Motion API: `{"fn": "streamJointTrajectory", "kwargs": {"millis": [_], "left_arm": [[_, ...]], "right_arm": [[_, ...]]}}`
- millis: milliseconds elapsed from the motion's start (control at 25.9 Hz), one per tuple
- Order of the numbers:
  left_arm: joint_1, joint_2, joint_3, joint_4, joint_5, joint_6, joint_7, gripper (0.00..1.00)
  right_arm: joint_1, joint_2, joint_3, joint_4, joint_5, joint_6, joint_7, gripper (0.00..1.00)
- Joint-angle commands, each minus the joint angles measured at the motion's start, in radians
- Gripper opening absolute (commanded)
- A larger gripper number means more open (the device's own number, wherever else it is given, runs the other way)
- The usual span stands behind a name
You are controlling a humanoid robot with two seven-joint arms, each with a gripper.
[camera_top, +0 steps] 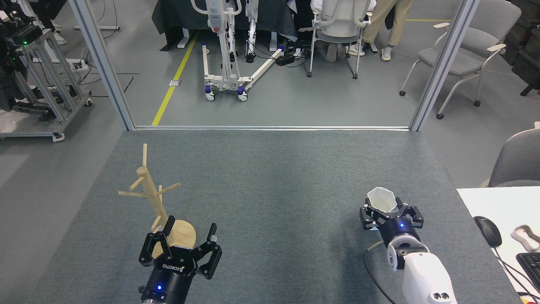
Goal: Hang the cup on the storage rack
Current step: 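Lift the cup with the right gripper toward the robot's center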
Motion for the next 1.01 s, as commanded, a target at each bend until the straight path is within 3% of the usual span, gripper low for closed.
{"fn": "streamJointTrajectory", "kwargs": {"millis": [0, 155, 348, 503, 580, 774, 967], "left_arm": [[0.002, -0.001, 0.0, 0.002, 0.0, 0.002, 0.0, 1.0], [0.0, -0.01, 0.0, 0.002, 0.0, 0.003, 0.0, 1.0], [0.007, -0.03, -0.008, -0.004, 0.0, -0.003, 0.004, 1.0], [0.013, -0.03, -0.02, -0.004, 0.0, -0.043, 0.008, 1.0], [0.014, -0.032, -0.034, -0.004, 0.0, -0.078, 0.006, 1.0], [0.014, -0.053, -0.061, -0.001, 0.0, -0.1, 0.004, 1.0], [0.011, -0.102, -0.081, 0.012, 0.0, -0.103, 0.003, 1.0]], "right_arm": [[0.009, 0.0, 0.001, -0.023, 0.0, -0.001, 0.0, 0.19], [0.061, -0.001, 0.012, -0.201, -0.001, -0.038, 0.023, 0.15], [0.167, -0.015, 0.0, -0.465, -0.001, -0.061, 0.165, 0.12], [0.248, -0.014, 0.009, -0.663, -0.001, -0.061, 0.244, 0.0], [0.279, -0.015, 0.021, -0.741, -0.001, -0.057, 0.285, 0.0], [0.245, -0.021, 0.141, -0.854, -0.001, -0.022, 0.417, 0.0], [0.17, -0.034, 0.287, -0.917, -0.001, 0.131, 0.507, 0.0]]}}
